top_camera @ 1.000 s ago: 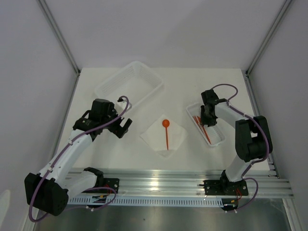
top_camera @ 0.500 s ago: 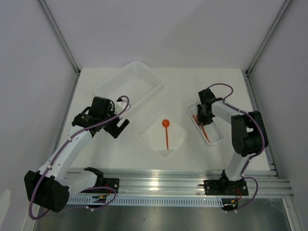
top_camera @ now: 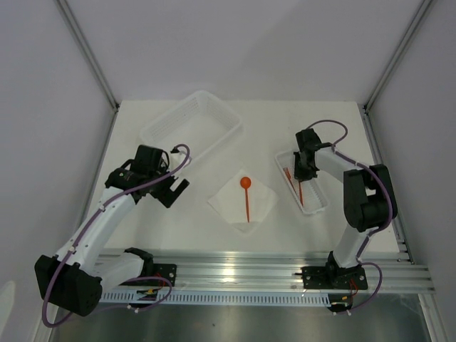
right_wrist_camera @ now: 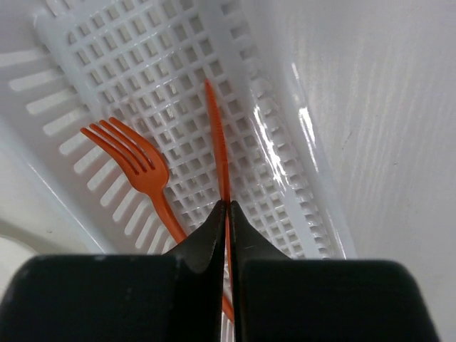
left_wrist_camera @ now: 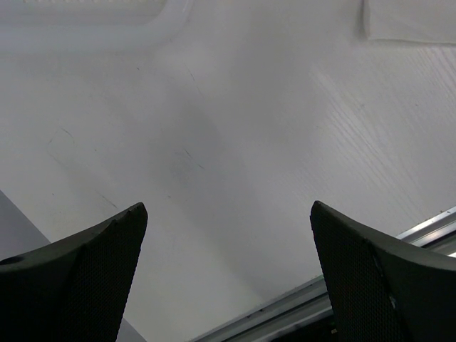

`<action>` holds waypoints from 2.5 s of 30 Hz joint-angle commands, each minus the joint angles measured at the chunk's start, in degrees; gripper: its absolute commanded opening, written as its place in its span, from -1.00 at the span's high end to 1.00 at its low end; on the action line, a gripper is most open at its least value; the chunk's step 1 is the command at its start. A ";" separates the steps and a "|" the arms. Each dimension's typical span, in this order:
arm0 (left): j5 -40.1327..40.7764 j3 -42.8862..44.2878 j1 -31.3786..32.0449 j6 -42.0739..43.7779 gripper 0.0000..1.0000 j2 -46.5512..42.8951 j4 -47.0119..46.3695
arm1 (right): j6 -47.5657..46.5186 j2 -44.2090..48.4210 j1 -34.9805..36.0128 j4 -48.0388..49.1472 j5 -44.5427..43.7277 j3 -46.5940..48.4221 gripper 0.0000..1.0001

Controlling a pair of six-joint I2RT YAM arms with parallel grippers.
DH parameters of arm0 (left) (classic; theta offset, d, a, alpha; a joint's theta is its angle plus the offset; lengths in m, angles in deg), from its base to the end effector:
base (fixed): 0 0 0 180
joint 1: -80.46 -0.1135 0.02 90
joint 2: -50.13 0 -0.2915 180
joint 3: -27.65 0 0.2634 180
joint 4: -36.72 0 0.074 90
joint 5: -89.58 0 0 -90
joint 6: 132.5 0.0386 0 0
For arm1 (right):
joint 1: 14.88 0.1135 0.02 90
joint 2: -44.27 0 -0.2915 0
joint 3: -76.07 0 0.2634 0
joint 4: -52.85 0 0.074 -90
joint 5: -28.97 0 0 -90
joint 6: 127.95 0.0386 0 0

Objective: Place the utensils on the paper napkin and roll it up

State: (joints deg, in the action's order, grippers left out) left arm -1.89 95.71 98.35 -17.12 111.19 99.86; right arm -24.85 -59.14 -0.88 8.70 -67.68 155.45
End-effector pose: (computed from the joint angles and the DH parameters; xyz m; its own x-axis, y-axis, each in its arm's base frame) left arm 0.1930 -0.0633 0.3072 -0.5765 0.6364 -0.5125 0.6285 0.7462 0.2196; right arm 0.3600 0.0852 0.1855 -0.9223 0.0021 -0.3864 0.0108 0.9997 -0.0205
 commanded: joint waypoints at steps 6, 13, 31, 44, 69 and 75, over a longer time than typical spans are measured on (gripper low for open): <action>0.33 2.24 0.30 -1.04 -0.99 -1.55 -0.49 | -1.50 5.94 -1.26 -0.04 -2.83 0.14 1.00; -0.19 1.71 0.30 -0.87 -0.99 -2.52 -1.37 | -2.12 8.06 -1.26 -0.66 -3.81 0.94 1.00; -1.60 0.13 0.30 -0.86 -0.99 -3.66 -2.95 | -1.24 15.70 1.29 -3.47 -10.57 6.91 1.00; -3.89 -1.10 0.30 -1.22 -0.99 -4.63 -4.27 | -2.11 13.60 2.35 -5.31 -6.54 7.35 0.98; -3.36 -1.81 0.30 -1.66 -0.99 -3.66 -4.36 | -3.52 -1.87 1.29 -4.09 1.30 2.78 0.54; -3.36 -1.81 0.30 -1.74 -0.99 -3.66 -4.45 | -2.65 -3.28 0.94 -3.82 -0.28 2.69 0.63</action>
State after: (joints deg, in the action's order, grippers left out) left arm -5.02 94.05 98.35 -17.64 107.78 96.69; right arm -27.58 -61.37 0.39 4.07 -66.61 158.23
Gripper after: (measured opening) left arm 0.994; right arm 0.188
